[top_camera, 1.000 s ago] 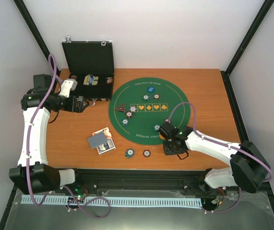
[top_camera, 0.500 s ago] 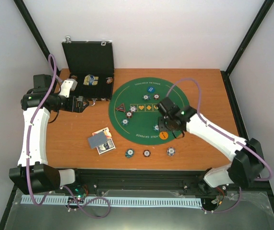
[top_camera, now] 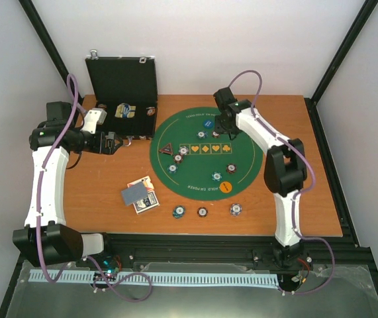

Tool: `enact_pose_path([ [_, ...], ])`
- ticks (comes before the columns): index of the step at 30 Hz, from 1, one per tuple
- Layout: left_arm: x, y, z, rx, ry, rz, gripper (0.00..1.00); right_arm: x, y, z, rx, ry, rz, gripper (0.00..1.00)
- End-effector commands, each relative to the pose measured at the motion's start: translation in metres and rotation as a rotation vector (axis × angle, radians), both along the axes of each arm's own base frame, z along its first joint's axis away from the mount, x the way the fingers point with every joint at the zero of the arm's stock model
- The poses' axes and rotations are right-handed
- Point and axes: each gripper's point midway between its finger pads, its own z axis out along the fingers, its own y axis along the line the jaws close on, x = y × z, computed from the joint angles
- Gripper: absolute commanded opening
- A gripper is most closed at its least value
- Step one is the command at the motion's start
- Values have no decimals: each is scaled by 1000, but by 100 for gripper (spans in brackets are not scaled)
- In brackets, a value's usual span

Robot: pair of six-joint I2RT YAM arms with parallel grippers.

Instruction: Distribute texas hold em gaming equipment

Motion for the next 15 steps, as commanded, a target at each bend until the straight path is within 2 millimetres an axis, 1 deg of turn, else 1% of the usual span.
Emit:
enact_pose_path([
  [1,7,1,17,-12,-40,4,100,33,-5,-26,-40,36,3,25],
  [4,7,0,18,-12,-42,-1,100,52,-8,-43,-61,50,-3,25],
  [6,8,1,17,-10,-38,-2,100,60,-10,-55,-62,65,-11,25],
  [7,8,1,15,-6,-37,-2,100,67,-10,-52,-52,52,-14,25],
  [8,8,1,15,-6,-35,-3,100,72,-11,-54,-45,51,-17,25],
  [12,10,2,11,-4,-28,-2,100,81,-10,-61,-44,49,-8,26],
  [15,11,2,9,-6,-24,-1,100,84,-10,-71,-33,65,-8,26],
])
